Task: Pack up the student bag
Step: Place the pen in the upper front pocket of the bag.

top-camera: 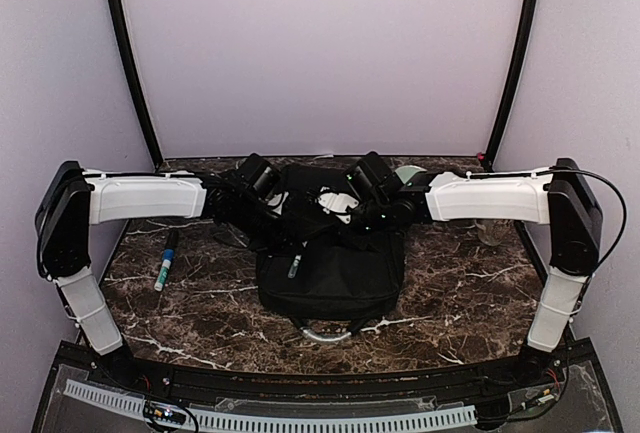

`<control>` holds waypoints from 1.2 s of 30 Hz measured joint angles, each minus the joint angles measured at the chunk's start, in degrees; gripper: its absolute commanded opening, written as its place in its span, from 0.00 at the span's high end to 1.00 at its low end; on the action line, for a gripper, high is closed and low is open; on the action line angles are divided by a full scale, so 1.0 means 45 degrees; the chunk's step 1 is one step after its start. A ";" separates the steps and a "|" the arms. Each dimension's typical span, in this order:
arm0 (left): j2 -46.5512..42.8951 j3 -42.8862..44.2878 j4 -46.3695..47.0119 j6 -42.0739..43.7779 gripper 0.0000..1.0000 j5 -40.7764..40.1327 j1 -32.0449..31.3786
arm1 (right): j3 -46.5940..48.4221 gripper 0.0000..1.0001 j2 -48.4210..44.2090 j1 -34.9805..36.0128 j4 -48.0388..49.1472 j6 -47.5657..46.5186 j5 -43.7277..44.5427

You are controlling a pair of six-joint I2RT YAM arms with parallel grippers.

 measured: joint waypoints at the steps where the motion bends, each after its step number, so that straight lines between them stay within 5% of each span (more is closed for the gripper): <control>1: 0.0107 0.0117 -0.0044 -0.0097 0.89 -0.0102 0.0000 | 0.0000 0.98 0.0000 0.0000 0.0005 -0.0005 -0.0015; 11: -0.0471 0.0053 -0.0452 -0.0087 0.61 -0.0471 -0.0015 | 0.0000 0.98 0.0000 0.0010 0.0063 -0.0092 -0.0180; 20: -0.3876 -0.2069 -0.1695 0.0141 0.61 -0.0850 -0.0160 | 0.0005 0.98 0.0000 0.0010 0.0024 -0.0097 -0.0267; 28: -0.4031 -0.3011 -0.1370 0.0102 0.83 -0.0568 -0.0937 | 0.0010 0.98 0.0000 0.0010 0.0019 -0.0097 -0.0296; 36: -0.2977 -0.3007 -0.0631 0.0029 0.70 -0.0228 -0.0986 | 0.0015 0.98 0.0000 0.0010 -0.0029 -0.0097 -0.0398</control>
